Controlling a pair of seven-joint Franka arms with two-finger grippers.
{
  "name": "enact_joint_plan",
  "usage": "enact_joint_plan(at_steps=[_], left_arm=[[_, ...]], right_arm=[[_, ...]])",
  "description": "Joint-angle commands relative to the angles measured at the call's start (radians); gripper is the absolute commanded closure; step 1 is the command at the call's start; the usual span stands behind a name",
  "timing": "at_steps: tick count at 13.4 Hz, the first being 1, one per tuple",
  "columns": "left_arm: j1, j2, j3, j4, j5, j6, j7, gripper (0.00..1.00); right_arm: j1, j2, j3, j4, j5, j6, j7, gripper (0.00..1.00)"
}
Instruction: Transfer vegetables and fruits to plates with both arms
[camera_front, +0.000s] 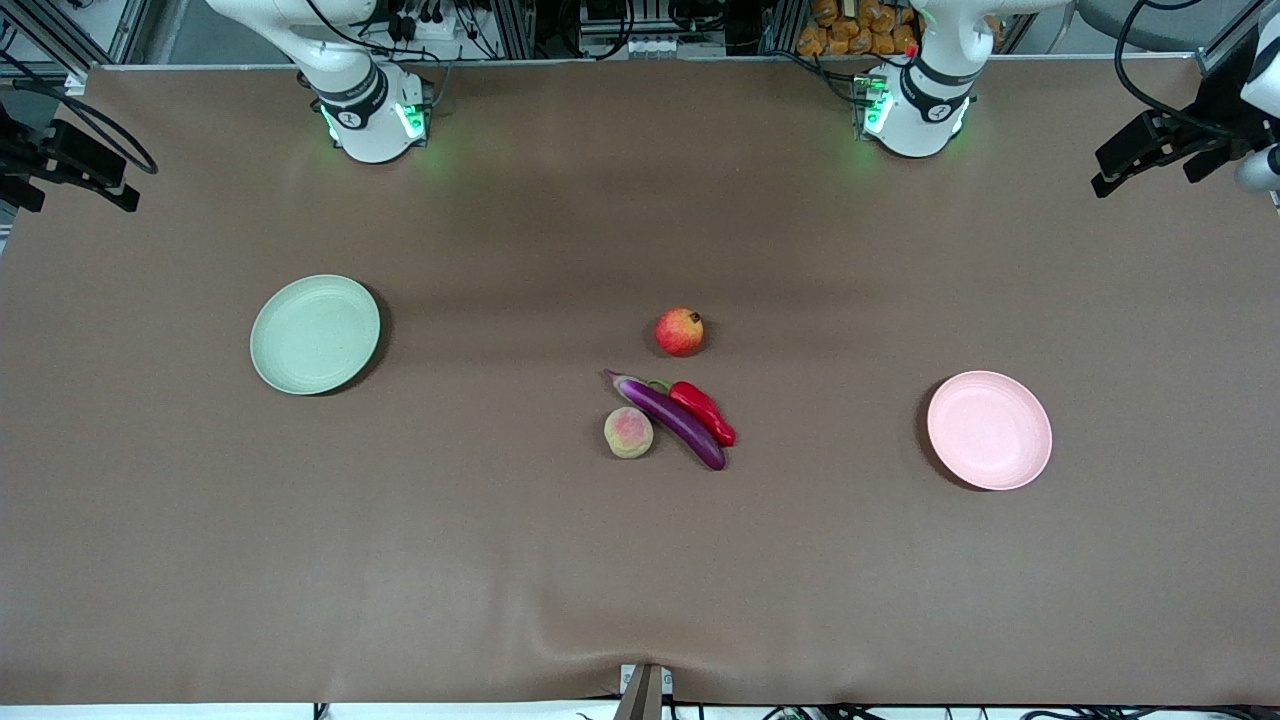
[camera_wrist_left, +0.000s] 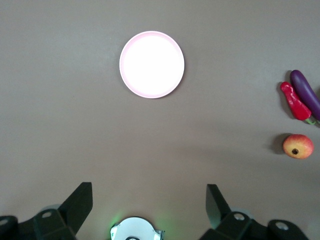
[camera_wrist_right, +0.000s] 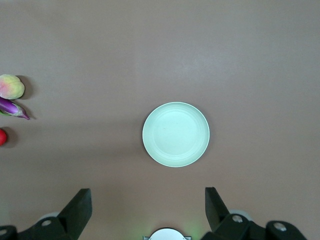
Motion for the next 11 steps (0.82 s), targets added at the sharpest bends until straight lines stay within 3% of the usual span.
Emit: enact_joint_plan(at_steps=[1,11], left_arm=[[0.005,-0.001,-0.008,0.005,0.016,-0.024,0.012,0.0],[0.001,0.035,-0.014,-0.023,0.001,-0.03,-0.004,0.0]], right_arm=[[-0.013,-0.021,0.003,-0.021,-0.009,-0.002,-0.012,0.0],[-0.015,-0.02,0.003,-0.023,-0.009,-0.006,-0.009,0.0]])
